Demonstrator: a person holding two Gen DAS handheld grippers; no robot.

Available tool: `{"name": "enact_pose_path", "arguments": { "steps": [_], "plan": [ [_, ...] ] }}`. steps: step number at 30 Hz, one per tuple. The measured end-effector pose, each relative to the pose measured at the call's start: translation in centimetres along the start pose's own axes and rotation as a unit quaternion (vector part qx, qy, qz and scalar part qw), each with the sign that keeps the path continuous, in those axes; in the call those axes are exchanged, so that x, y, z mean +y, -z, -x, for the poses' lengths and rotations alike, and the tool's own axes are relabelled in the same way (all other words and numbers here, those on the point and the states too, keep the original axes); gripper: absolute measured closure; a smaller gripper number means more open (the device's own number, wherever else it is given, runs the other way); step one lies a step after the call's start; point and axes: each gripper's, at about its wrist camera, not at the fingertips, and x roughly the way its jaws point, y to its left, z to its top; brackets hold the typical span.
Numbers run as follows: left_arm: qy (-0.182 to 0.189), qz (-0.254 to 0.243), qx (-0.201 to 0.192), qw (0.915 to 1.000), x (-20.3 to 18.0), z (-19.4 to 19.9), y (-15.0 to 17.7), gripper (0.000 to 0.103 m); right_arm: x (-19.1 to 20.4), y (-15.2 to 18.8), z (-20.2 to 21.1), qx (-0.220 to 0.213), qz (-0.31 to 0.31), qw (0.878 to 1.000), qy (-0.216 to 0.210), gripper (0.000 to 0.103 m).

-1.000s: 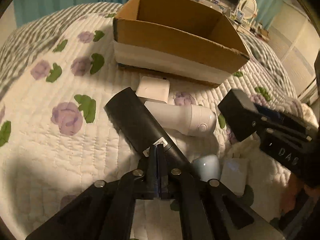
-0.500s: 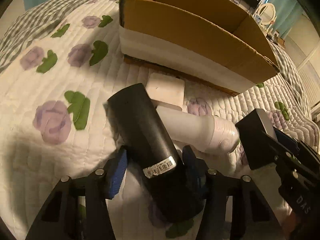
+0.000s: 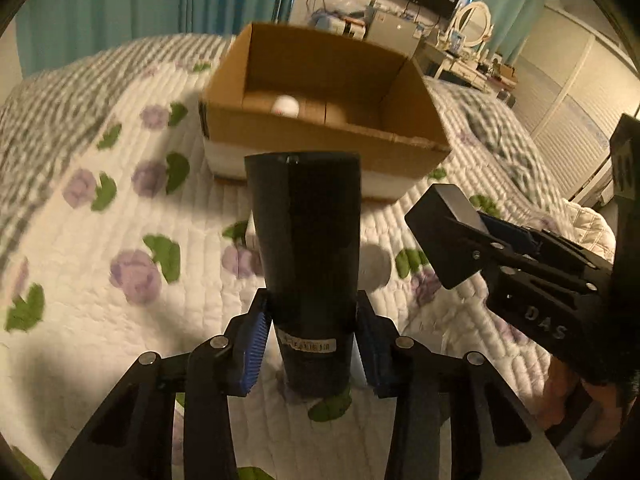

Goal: Organize rigid objects
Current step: 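Carry the charger and cylinder into the box and open both tools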

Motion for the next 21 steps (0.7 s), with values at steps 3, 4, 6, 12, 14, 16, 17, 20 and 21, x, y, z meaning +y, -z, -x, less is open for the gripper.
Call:
{"name": "enact_pose_path", "arguments": {
  "steps": [3,4,6,12,14,16,17,20,21],
  "plan": [
    [0.005,-0.004,-0.02,0.9998,-0.3,1.3,-1.0,0.064,0.5,-1.2,1.8,-0.02,0.007,1.0,0.0,0.061],
    [0.002,-0.007,-0.028,0.9996,-0.4,1.6,-1.5,0.064,0.7,-1.6,2.2,-0.025,0.009,1.0,0.0,0.061],
    [-0.004,-0.014,-0.043,0.999,-0.6,2.3,-2.0,0.064,1.0,-2.4,3.1,-0.038,0.011,0.999,-0.001,0.061],
    [-0.005,-0.034,-0.08,0.9962,-1.5,4.6,-4.8,0.064,1.3,-4.0,4.3,-0.055,0.014,0.998,-0.01,0.061],
    [-0.004,-0.041,-0.091,0.995,-1.7,5.3,-6.2,0.064,1.2,-4.7,4.5,-0.061,0.013,0.998,-0.013,0.061],
    [-0.005,-0.05,-0.103,0.9934,-2.0,6.0,-8.0,0.064,1.0,-5.6,4.8,-0.068,0.014,0.998,-0.01,0.061],
    [-0.007,-0.057,-0.108,0.9925,-2.3,6.3,-8.9,0.064,0.9,-6.0,5.0,-0.072,0.015,0.997,-0.009,0.061],
    [-0.01,-0.079,-0.114,0.9903,-3.1,6.5,-12.0,0.064,0.3,-7.7,5.4,-0.084,0.015,0.996,-0.006,0.061],
    [-0.008,-0.085,-0.103,0.991,-3.4,6.0,-13.2,0.064,0.1,-8.3,5.5,-0.088,0.014,0.996,-0.004,0.061]
  ]
}}
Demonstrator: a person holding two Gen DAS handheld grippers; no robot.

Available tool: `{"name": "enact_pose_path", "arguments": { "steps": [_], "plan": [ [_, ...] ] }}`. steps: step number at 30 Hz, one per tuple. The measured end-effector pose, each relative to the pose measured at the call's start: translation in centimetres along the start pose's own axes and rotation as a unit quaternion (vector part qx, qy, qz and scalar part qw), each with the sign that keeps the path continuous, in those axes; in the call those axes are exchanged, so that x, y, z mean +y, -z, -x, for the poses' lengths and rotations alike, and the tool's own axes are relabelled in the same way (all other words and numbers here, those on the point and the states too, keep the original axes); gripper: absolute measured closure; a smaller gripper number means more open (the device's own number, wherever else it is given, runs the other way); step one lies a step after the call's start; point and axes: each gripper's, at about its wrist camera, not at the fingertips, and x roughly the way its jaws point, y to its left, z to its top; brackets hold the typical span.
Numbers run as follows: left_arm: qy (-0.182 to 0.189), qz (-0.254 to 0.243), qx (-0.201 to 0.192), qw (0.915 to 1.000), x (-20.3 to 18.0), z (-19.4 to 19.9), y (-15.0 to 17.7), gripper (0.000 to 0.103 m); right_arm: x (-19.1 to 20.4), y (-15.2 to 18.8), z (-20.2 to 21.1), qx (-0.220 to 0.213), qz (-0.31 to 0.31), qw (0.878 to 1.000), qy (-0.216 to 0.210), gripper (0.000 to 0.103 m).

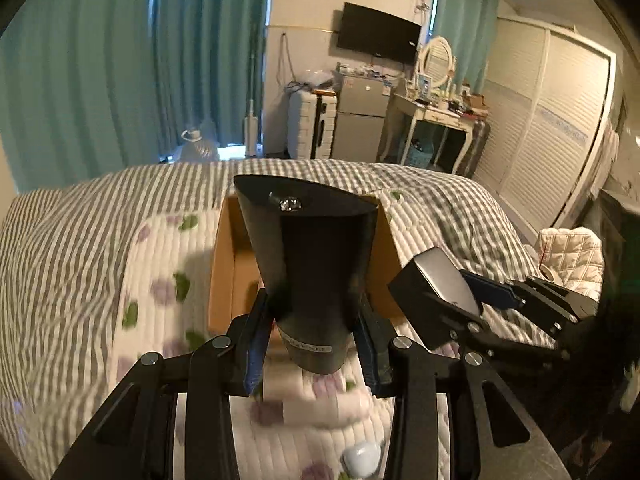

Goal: Organize rigid objects
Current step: 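Carry the charger and cylinder into the box and open both tools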

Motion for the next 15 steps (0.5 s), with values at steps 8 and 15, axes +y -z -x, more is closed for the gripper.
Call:
{"name": "enact_pose_path", "arguments": {
  "steps": [8,15],
  "plan": [
    [0.008,-0.038,0.117,0.9924,0.0,-9.9,-3.6,0.064,-2.0,-3.0,-1.6,-0.008,-0.006,1.0,0.017,0.061],
    [0.007,-0.034,0.159,0.9866,0.6,-16.2,-2.6,0.064,-3.1,-3.2,-4.7,0.014,-0.009,1.0,0.015,0.061]
  ]
}}
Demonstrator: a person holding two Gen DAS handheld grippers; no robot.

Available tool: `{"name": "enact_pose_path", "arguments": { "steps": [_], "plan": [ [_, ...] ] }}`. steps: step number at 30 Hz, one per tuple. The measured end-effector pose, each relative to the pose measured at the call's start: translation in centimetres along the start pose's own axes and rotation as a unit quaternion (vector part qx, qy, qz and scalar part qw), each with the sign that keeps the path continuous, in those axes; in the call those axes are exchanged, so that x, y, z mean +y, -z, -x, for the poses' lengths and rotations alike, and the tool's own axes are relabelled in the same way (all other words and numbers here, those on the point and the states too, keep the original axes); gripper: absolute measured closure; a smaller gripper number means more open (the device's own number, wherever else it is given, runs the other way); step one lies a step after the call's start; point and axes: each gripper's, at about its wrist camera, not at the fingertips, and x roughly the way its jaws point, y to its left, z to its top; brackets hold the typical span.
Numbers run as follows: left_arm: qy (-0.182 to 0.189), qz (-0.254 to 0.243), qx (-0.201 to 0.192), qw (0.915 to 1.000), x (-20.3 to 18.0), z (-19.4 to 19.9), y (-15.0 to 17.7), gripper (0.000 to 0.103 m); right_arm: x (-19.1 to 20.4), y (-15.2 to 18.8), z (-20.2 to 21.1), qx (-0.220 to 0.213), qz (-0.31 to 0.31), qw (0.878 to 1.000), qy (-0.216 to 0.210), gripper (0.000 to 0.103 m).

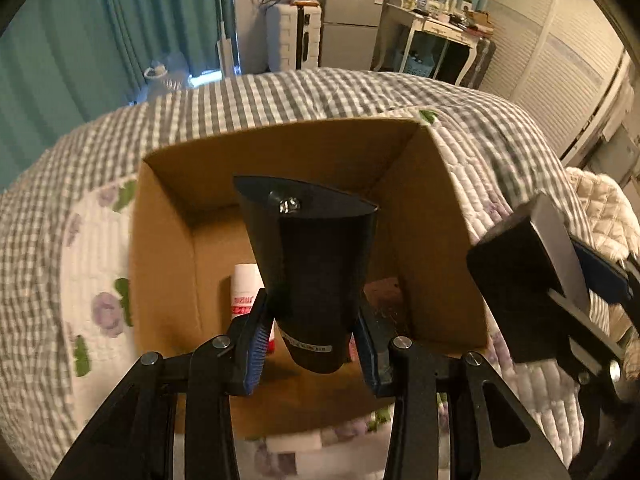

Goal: Organize rigid objects
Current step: 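Carry the charger and cylinder into the box and open both tools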

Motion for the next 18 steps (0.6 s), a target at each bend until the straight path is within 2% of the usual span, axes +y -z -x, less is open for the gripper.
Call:
{"name": "enact_pose_path", "arguments": {
  "steps": [3,4,5,6,7,8,10,18],
  "plan": [
    [-0.01,-0.005,-0.008,0.9999,0.1,-1.0,-0.2,0.062,-0.4,0.1,-1.3,0.008,-0.001,1.0,-0.002,0.061],
    [-0.017,-0.007,-0.015,0.9997,0.2,-1.1,-0.2,0.058,-0.5,0.2,-1.6,0.01,-0.002,1.0,-0.002,0.061],
    [-0.02,-0.005,-0.023,0.9995,0.3,-1.1,-0.3,0.053,-0.8,0.2,-2.1,0.012,-0.004,1.0,-0.003,0.061],
    [-0.02,-0.002,-0.027,0.9994,0.4,-1.0,-0.5,0.038,-0.9,0.3,-2.3,0.014,-0.004,1.0,-0.003,0.061],
    [-0.019,0.005,-0.033,0.9993,0.7,-0.9,-0.7,0.029,-1.0,0.3,-2.6,0.016,-0.005,1.0,-0.003,0.061],
    [-0.013,0.01,-0.039,0.9991,0.9,-0.6,-0.9,0.027,-1.0,0.4,-2.8,0.017,-0.006,1.0,-0.003,0.061],
    [-0.003,0.018,-0.05,0.9986,1.4,0.1,-1.1,0.027,-1.0,0.4,-3.2,0.021,-0.005,1.0,-0.002,0.061],
    [-0.006,0.031,-0.113,0.9931,3.1,5.0,-0.7,0.026,-0.7,0.0,-4.1,0.023,-0.001,1.0,0.002,0.061]
  ]
}}
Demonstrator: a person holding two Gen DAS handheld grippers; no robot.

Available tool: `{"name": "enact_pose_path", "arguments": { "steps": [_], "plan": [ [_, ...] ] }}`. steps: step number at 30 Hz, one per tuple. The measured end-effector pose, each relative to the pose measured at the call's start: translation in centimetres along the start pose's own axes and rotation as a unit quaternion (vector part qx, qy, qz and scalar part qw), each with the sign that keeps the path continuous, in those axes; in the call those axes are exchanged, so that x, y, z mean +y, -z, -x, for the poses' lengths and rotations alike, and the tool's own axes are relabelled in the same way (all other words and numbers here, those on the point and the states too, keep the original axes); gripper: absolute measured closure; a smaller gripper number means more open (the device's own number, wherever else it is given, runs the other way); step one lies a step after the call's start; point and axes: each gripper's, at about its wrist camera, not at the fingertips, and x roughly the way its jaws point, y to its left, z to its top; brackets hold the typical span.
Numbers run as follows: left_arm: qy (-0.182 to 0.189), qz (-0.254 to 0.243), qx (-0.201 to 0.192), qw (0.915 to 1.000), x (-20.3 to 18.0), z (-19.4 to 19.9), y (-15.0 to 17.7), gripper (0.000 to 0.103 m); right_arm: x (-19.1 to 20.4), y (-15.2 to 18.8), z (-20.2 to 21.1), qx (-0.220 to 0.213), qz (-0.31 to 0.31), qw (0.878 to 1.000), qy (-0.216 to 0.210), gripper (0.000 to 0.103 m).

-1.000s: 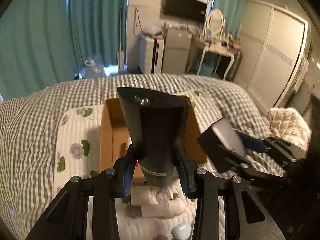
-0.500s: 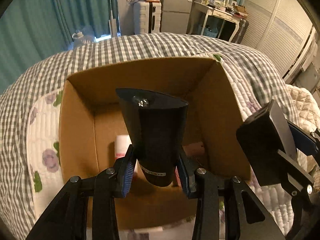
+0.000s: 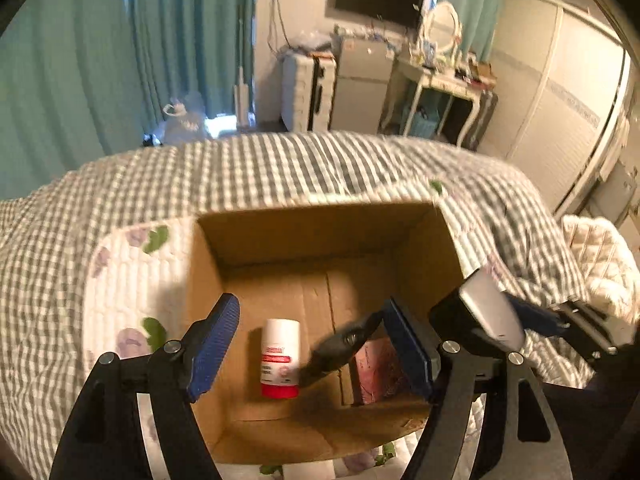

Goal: Organize rigid objects
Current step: 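Carry the charger and cylinder into the box and open both tools, then grasp the white charger block with the right tool while the left grasps the light blue earbud case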

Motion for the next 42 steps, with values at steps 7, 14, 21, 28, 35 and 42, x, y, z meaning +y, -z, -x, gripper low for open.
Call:
{"name": "enact_pose_path", "arguments": {
  "steps": [7,14,21,28,35,42],
  "plan": [
    [-0.012,0.021,-0.055,0.9982,3.1,4.4,-0.7,0.024,1.5,-0.8,-3.6,0.021,0.013,1.0,0.006,0.061],
    [-0.03,0.025,-0.072,0.9967,5.1,5.9,0.6,0.022,1.6,-1.3,-5.3,0.01,0.006,1.0,-0.005,0.059],
    [-0.039,0.037,-0.083,0.9951,5.5,7.4,3.6,0.014,2.9,-2.8,-1.3,-0.036,0.031,0.999,0.026,0.043],
    [-0.053,0.041,-0.107,0.992,4.1,11.2,8.3,0.0,4.6,-0.3,4.8,-0.041,0.044,0.998,0.016,0.034],
    [-0.067,0.04,-0.104,0.9916,2.3,13.6,14.7,0.0,6.1,5.6,8.6,-0.002,0.049,0.999,0.011,0.029],
    [-0.099,0.051,-0.066,0.9916,1.7,12.5,20.1,0.0,7.9,13.6,6.9,0.092,0.109,0.989,-0.032,0.029]
  ]
}}
